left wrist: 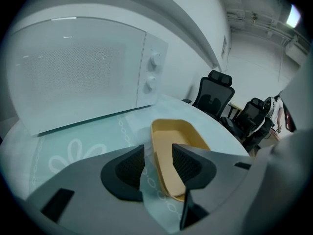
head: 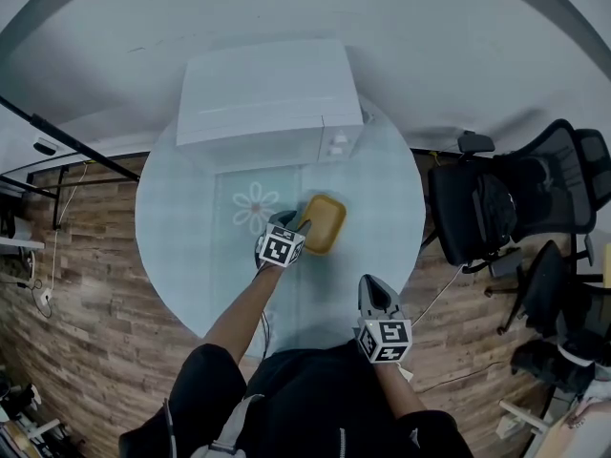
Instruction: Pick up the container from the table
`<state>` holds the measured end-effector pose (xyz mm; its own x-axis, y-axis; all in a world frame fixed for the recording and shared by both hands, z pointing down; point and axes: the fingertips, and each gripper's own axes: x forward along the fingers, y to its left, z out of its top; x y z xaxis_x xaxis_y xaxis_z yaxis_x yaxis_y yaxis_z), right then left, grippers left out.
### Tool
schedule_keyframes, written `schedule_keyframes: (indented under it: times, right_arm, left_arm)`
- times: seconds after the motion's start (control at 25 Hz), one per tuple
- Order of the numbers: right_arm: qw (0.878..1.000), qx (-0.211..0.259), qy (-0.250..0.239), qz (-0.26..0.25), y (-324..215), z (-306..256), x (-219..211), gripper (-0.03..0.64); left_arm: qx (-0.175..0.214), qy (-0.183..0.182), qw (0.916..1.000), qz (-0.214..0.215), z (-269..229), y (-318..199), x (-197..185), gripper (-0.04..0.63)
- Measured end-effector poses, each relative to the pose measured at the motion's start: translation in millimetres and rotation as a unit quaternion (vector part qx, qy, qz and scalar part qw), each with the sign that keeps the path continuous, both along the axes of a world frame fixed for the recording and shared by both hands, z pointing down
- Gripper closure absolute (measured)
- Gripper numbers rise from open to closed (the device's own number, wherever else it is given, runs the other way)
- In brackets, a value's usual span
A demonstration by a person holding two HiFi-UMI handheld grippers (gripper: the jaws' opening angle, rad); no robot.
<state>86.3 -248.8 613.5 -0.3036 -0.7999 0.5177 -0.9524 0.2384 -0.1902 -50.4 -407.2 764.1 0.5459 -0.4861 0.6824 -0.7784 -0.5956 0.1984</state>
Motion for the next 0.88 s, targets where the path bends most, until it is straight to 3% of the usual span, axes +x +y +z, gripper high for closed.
schedule_keyframes:
  times: [0.32, 0.88]
  right_arm:
    - [1.0, -0.008, -0.001, 0.004, 5, 4, 4, 0.591]
    - [1.0, -0.011, -0.002, 0.013, 11, 6, 14, 0.591]
  left_arm:
    - [-0.039, -0.018, 0.9991, -0.002, 23, -4, 4, 0.42]
    - [-0.067, -0.057, 0.9962, 0.0, 36, 1, 3, 0.518]
